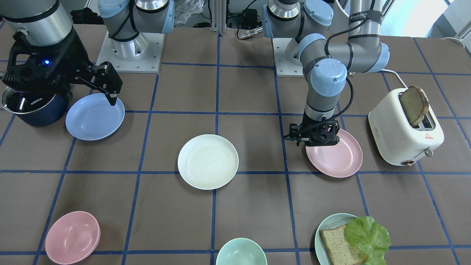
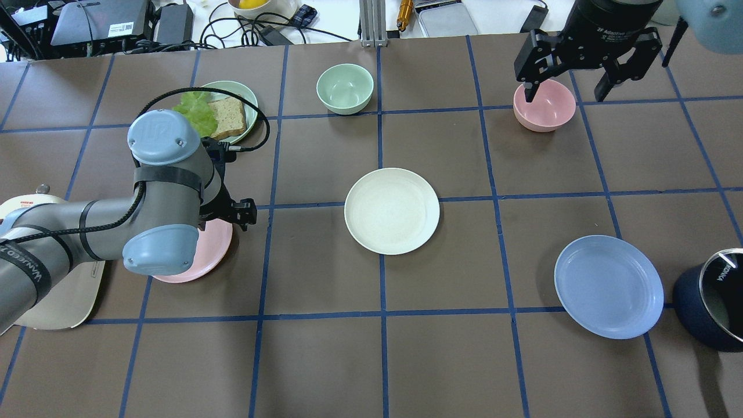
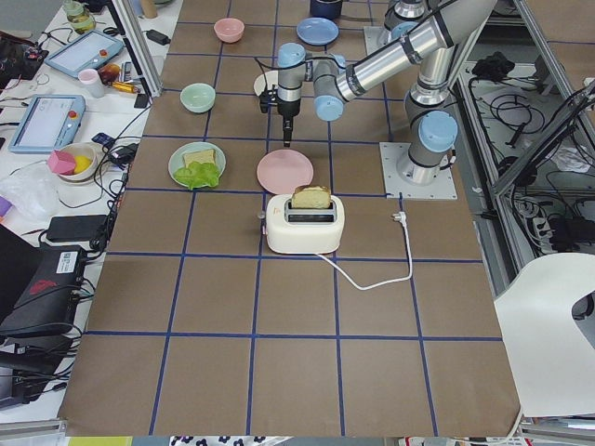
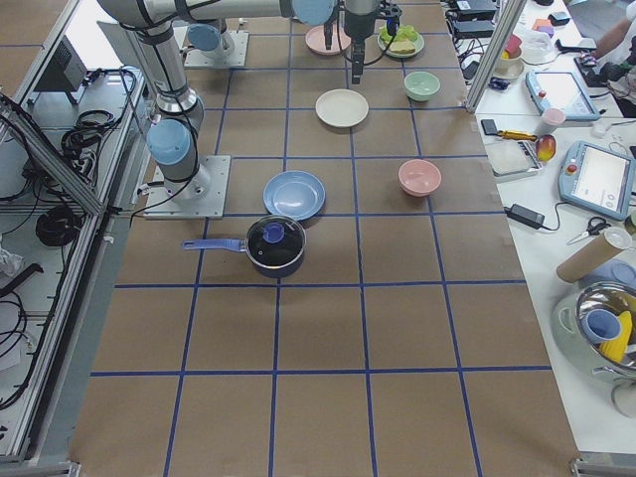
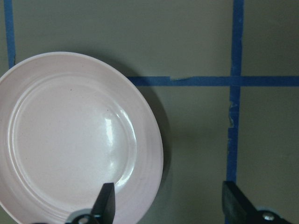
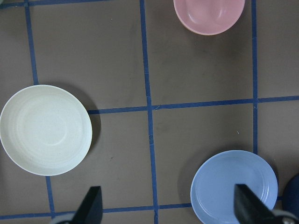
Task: Stack three plates with pink and blue
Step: 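Grasp the pink plate's rim with the left gripper and lift it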
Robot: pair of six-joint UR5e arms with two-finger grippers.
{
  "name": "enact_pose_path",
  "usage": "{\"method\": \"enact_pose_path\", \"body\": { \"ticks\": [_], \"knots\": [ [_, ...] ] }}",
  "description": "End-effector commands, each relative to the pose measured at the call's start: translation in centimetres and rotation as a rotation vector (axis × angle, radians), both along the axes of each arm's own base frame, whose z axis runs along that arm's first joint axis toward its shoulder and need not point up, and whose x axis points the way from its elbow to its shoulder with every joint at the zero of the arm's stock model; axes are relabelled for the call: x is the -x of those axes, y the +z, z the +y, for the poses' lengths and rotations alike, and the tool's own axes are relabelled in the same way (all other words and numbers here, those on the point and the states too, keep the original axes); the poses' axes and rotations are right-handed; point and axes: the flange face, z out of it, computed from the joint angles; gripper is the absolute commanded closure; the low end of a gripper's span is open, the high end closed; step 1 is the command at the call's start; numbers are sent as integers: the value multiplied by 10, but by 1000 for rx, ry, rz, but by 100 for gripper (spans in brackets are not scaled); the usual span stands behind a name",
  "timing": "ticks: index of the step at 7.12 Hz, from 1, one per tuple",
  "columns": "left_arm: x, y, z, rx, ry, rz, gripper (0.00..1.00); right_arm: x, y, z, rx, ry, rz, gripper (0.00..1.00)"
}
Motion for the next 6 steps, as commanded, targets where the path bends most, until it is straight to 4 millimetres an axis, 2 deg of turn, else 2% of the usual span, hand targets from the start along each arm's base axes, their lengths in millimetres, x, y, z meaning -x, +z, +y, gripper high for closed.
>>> {"method": "enact_pose_path", "body": {
  "ticks": [1,2,4,5,6],
  "knots": [
    [-1,-18,-2,5,-22,-10,18,0,0,0,2,0,0,0],
    [1,-22,-2,-3,-17,-12,25,0,1,0,3,0,0,0],
    [2,-35,7,-15,-20,-11,27,0,0,0,2,0,0,0],
    [1,-38,10,-9,-37,-14,42,0,0,-1,3,0,0,0],
    [2,-40,11,-14,-44,-17,45,0,0,0,2,0,0,0]
  ]
}}
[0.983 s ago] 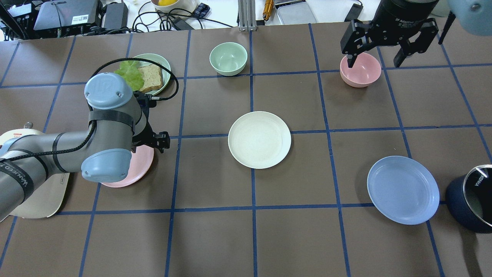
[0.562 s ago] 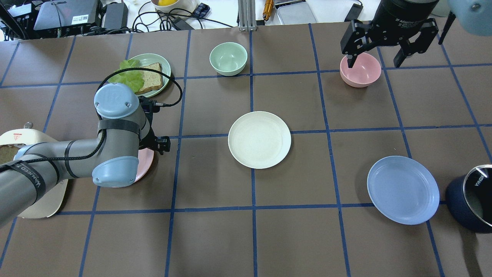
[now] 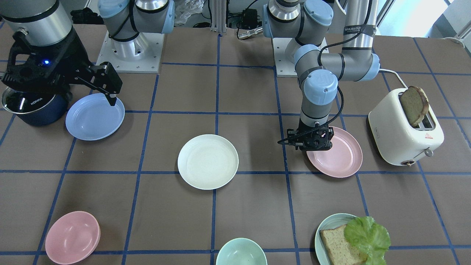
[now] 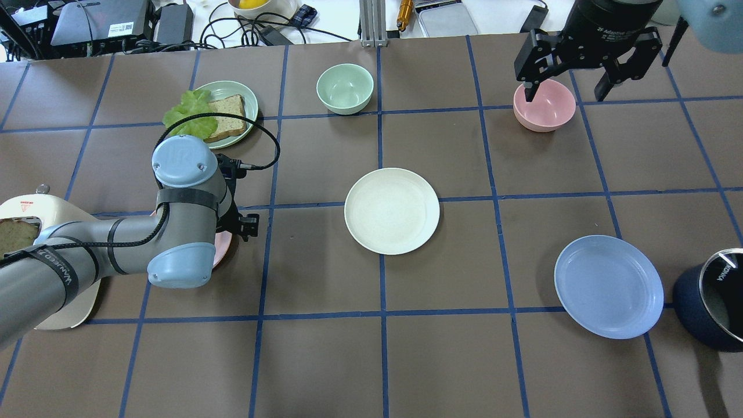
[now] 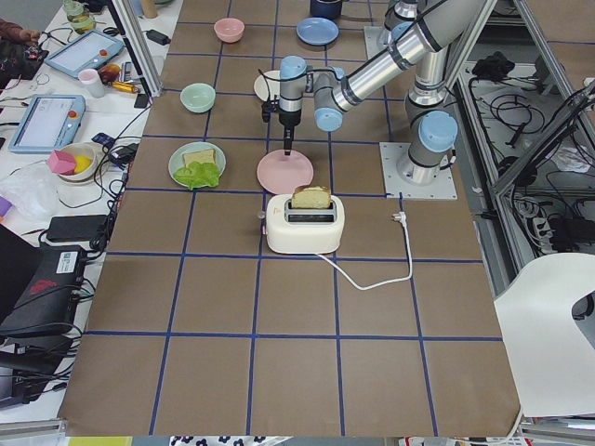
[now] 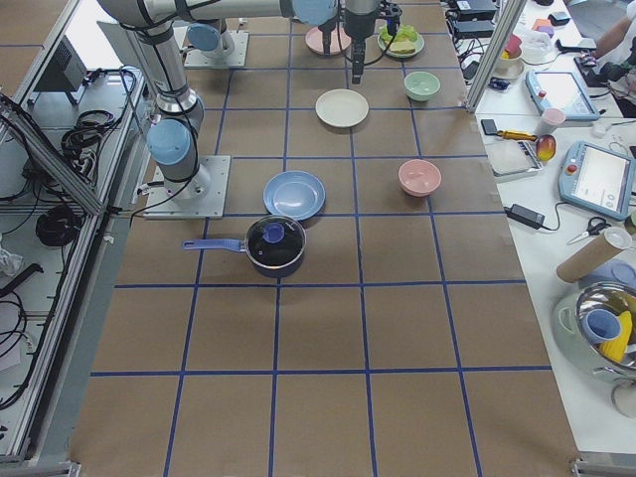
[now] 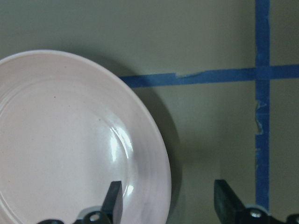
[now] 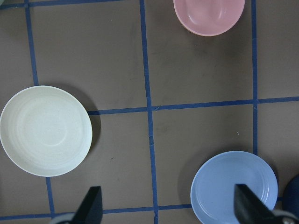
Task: Stack three plates with pink and blue
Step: 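Grasp the pink plate's rim with the left gripper and lift it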
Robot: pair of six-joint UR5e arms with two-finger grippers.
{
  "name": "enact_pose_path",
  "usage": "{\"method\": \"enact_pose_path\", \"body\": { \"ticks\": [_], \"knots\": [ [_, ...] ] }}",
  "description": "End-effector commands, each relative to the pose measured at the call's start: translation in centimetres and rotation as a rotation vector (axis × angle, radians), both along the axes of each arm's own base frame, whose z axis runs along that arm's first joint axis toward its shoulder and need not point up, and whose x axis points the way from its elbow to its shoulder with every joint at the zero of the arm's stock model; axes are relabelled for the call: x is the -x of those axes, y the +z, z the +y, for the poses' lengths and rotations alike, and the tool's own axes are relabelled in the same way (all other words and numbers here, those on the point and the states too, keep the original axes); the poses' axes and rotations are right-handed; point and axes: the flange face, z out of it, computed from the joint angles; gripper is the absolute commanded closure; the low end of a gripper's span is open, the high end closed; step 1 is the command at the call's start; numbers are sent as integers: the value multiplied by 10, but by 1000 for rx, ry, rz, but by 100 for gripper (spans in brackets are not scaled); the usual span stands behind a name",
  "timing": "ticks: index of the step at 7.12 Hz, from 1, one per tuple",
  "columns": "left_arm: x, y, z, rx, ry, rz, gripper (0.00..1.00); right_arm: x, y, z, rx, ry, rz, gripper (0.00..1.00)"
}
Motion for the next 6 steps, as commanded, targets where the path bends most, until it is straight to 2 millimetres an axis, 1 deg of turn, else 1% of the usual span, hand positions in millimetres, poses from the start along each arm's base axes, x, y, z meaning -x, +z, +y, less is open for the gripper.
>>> {"method": "enact_pose_path", "body": {
  "ticks": [1,2,4,5,6],
  "knots": [
    [-2,-4,2,-5,-9,-14,57,0,0,1,-4,0,0,0],
    [-2,-3,0,-1,-12,-14,59,0,0,1,-4,0,0,0],
    [-2,-5,-2,-5,-15,-16,87,0,0,1,-4,2,0,0],
    [-2,-9,-5,-13,-14,-17,100,0,0,1,-4,2,0,0],
    [-6,-12,-6,-21,-11,-51,100,0,0,1,-4,2,0,0]
  ]
}}
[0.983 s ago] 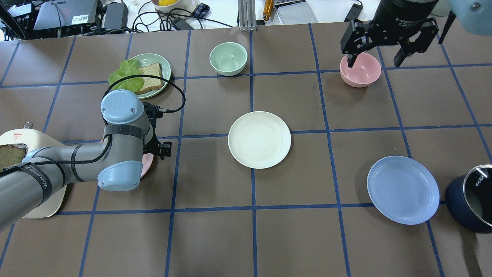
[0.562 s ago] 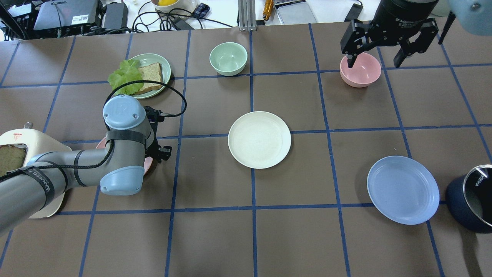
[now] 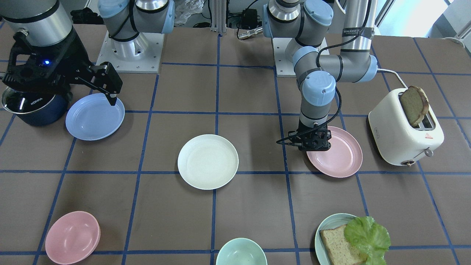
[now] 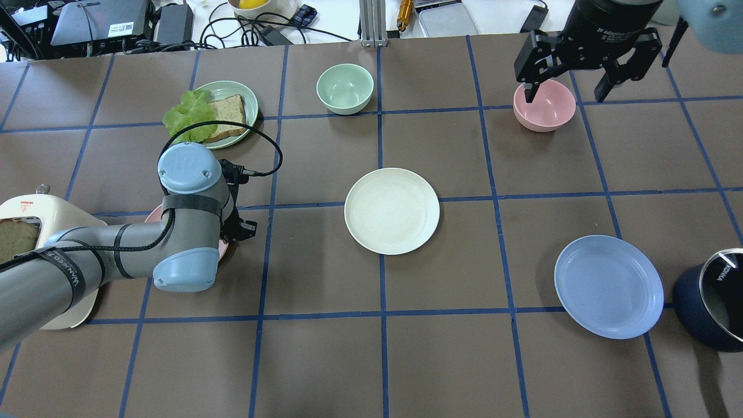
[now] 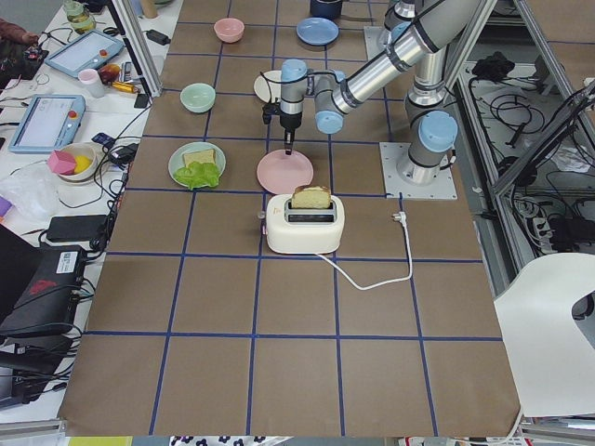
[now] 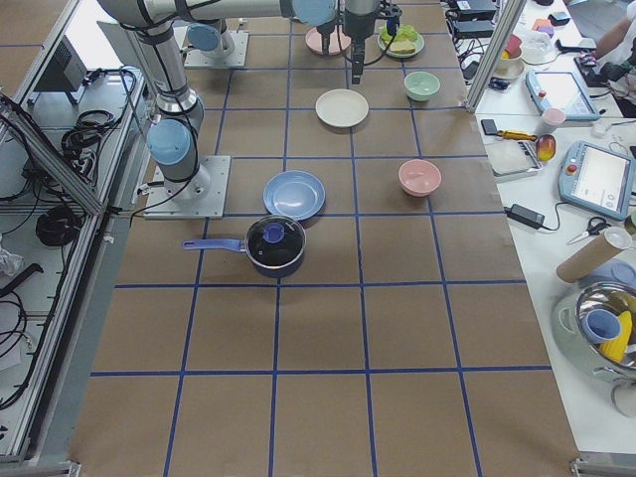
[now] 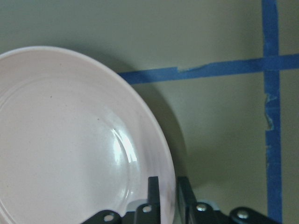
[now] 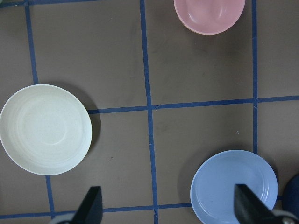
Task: Stack three plates with pink and blue
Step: 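Grasp the pink plate's rim with the left gripper and lift it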
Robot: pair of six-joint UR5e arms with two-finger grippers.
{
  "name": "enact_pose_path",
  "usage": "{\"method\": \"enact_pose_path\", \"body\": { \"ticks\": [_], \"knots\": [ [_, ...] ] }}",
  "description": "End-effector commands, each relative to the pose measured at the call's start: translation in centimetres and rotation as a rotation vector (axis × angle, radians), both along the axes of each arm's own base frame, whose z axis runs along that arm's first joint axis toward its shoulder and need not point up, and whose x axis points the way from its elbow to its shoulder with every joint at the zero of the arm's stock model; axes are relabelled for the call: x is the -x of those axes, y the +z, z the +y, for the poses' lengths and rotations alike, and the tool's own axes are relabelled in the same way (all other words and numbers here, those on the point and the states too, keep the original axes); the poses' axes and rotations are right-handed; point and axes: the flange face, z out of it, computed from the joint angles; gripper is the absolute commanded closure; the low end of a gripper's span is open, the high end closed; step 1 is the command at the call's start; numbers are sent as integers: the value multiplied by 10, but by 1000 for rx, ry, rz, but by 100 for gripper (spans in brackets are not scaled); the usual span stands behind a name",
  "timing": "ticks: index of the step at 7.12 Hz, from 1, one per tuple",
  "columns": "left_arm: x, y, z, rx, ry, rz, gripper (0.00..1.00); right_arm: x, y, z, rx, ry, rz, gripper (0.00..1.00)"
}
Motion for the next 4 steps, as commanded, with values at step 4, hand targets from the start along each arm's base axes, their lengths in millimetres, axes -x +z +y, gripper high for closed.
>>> {"method": "enact_pose_path", "body": {
  "ticks": [4],
  "knots": [
    [57,36,-30,49,-103,-53,100,0,0,0,0,0,0,0]
  ]
}}
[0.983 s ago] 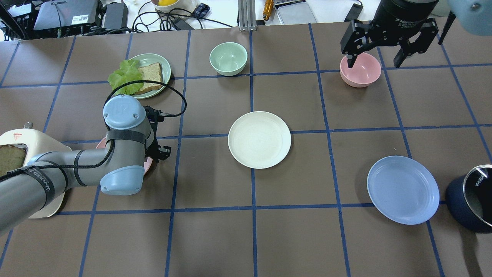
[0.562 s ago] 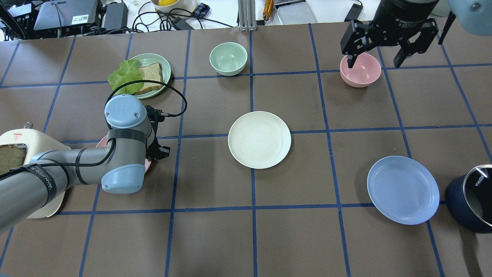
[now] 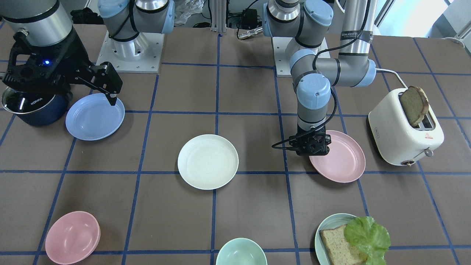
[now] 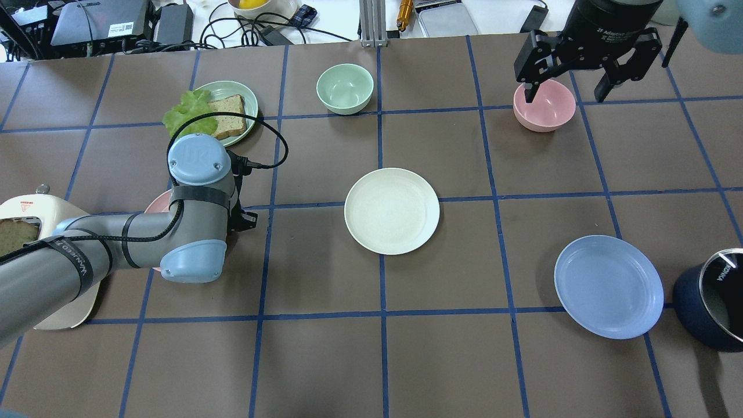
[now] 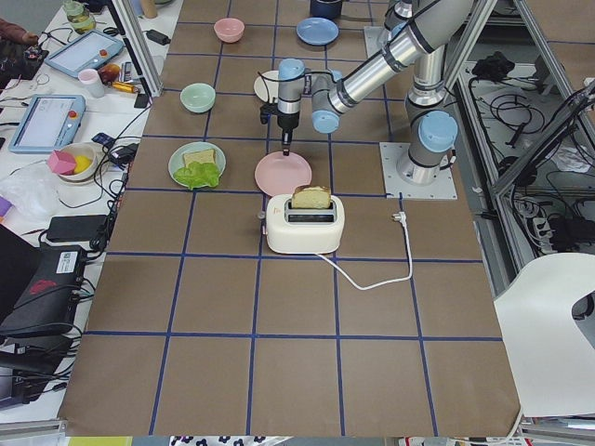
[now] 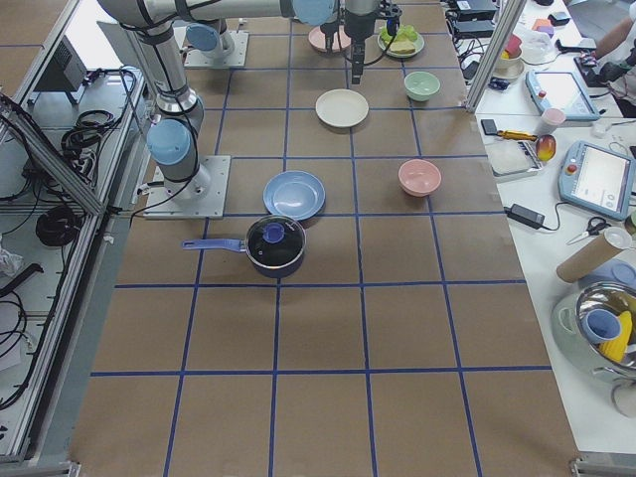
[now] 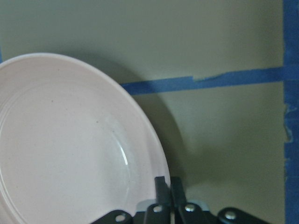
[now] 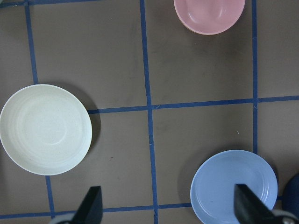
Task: Stack three plates with pink and blue
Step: 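Carry the pink plate with the left gripper over the cream-white plate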
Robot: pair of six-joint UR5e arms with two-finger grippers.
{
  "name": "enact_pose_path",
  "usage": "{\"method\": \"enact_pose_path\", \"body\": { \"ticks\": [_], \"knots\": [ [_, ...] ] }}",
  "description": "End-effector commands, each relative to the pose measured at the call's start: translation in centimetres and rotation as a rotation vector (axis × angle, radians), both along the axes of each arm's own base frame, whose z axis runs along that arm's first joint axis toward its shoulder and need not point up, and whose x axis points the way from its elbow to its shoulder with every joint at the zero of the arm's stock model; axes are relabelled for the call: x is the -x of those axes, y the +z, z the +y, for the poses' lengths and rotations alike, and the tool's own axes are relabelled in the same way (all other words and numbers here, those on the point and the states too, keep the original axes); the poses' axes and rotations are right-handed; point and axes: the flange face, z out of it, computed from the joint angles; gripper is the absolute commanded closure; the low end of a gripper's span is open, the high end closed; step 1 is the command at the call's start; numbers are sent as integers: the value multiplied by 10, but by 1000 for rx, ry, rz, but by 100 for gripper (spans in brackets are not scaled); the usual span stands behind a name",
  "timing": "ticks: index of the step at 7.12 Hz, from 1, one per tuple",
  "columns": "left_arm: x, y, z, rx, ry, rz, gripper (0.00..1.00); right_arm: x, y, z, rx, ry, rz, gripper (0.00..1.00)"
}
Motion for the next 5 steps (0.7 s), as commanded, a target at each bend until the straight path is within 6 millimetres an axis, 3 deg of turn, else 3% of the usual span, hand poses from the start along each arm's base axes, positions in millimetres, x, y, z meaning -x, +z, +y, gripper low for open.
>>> {"method": "enact_pose_path", "body": {
  "ticks": [1,3,5],
  "knots": [
    [71,40,-17,1,-104,-4,100,0,0,0,0,0,0,0],
    [142,77,-16,26,-227,7,100,0,0,0,0,2,0,0],
    [195,76,10,24,-332,20,100,0,0,0,-2,5,2,0]
  ]
}}
